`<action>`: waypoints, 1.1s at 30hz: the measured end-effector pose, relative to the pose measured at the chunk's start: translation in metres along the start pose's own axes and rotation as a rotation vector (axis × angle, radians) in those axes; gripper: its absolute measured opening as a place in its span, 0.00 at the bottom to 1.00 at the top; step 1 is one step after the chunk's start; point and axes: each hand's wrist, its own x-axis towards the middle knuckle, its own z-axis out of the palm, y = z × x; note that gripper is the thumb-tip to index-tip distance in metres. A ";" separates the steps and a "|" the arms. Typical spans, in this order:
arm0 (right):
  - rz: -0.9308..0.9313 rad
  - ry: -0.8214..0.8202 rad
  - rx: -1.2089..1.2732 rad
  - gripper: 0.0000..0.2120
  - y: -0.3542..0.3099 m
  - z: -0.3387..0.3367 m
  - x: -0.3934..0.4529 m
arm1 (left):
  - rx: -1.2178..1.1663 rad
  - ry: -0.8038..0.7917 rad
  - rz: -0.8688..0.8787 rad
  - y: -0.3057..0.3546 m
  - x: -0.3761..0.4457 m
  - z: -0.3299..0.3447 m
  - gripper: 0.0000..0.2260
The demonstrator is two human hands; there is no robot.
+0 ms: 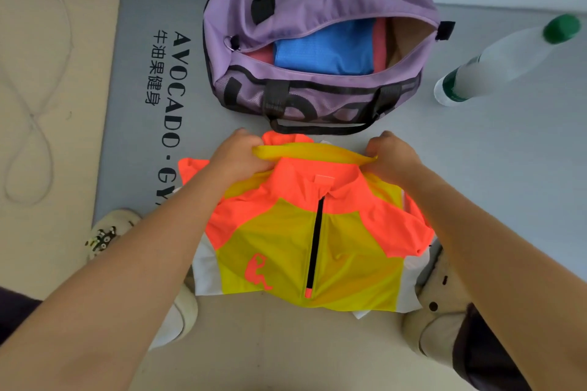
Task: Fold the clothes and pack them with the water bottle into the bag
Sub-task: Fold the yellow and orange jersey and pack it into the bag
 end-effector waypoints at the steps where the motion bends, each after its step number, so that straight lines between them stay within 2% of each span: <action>1: -0.017 0.027 0.043 0.08 0.001 -0.002 -0.002 | -0.085 0.039 0.021 0.001 -0.001 -0.002 0.12; 4: -0.035 0.081 0.147 0.05 0.005 -0.008 -0.008 | -0.291 0.032 0.003 0.003 -0.006 -0.008 0.10; 6: -0.046 0.082 0.144 0.05 0.009 -0.012 -0.010 | -0.320 0.006 -0.025 0.000 -0.010 -0.009 0.11; 10: 0.053 0.035 0.065 0.10 0.019 -0.019 -0.011 | -0.029 -0.047 -0.104 -0.012 -0.012 -0.020 0.12; 11: 0.075 0.058 0.069 0.11 0.020 -0.020 -0.010 | 0.042 -0.012 -0.105 -0.013 -0.010 -0.022 0.13; 13: 0.094 0.158 0.138 0.11 0.017 -0.018 -0.011 | 0.097 0.157 -0.097 -0.011 -0.010 -0.023 0.16; 15: 0.090 0.290 0.215 0.10 0.011 -0.013 -0.016 | 0.023 0.348 -0.105 -0.002 -0.014 -0.019 0.09; 18: 0.076 0.432 0.322 0.16 0.001 -0.001 -0.029 | -0.021 0.410 -0.129 0.009 -0.022 -0.003 0.15; 20: 0.078 0.374 0.377 0.15 -0.002 0.009 -0.035 | -0.055 0.320 -0.097 0.012 -0.026 0.012 0.12; 22: 0.116 0.174 0.388 0.14 -0.004 0.018 -0.040 | -0.094 0.147 -0.124 0.012 -0.029 0.026 0.15; 24: 0.160 -0.025 0.341 0.17 -0.005 0.023 -0.046 | -0.087 0.022 -0.190 0.010 -0.031 0.036 0.18; 26: 0.151 -0.128 0.338 0.19 -0.001 0.023 -0.051 | -0.086 -0.045 -0.222 0.007 -0.033 0.037 0.18; 28: 0.104 -0.194 0.396 0.20 0.004 0.017 -0.054 | -0.217 -0.079 -0.199 0.005 -0.034 0.034 0.18; 30: 0.068 -0.167 0.532 0.18 0.007 0.010 -0.055 | -0.430 0.000 -0.160 0.005 -0.036 0.027 0.15; 33: 0.061 0.080 0.715 0.17 0.003 0.006 -0.049 | -0.567 0.199 -0.116 0.012 -0.034 0.018 0.08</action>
